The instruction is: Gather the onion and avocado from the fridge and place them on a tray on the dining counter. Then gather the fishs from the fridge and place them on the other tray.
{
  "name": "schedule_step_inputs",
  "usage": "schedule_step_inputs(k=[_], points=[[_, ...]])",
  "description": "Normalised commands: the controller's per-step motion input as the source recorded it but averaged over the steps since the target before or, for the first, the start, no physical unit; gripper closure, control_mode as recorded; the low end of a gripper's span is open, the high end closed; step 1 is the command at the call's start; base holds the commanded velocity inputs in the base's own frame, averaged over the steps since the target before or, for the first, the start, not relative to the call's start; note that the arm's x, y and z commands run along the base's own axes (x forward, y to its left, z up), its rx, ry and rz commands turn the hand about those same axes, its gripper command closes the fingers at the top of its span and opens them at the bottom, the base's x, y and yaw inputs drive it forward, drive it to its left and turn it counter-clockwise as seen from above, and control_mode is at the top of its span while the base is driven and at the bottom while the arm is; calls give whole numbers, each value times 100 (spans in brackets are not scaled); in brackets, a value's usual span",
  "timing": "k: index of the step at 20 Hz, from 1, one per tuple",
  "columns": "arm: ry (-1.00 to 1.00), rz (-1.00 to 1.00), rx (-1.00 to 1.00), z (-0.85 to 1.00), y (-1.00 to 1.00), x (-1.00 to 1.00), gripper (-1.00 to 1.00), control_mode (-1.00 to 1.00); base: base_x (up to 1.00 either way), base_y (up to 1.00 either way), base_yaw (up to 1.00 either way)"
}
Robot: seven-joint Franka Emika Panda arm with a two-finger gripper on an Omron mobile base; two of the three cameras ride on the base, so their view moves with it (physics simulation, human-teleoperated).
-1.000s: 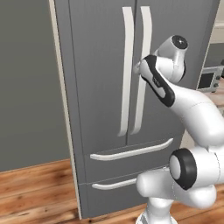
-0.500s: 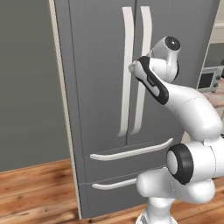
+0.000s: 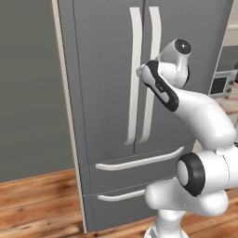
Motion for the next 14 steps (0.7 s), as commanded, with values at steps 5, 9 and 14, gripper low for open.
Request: schedule_step_inputs(k=[5,9,14], points=[[0,-3,0,0,-24,-26,100,-100,0,0,0],[0,-11,0,8,-59,-74,100,-100,0,0,0],[0,-17,0,20,-75,-100,100,-100,0,0,0]])
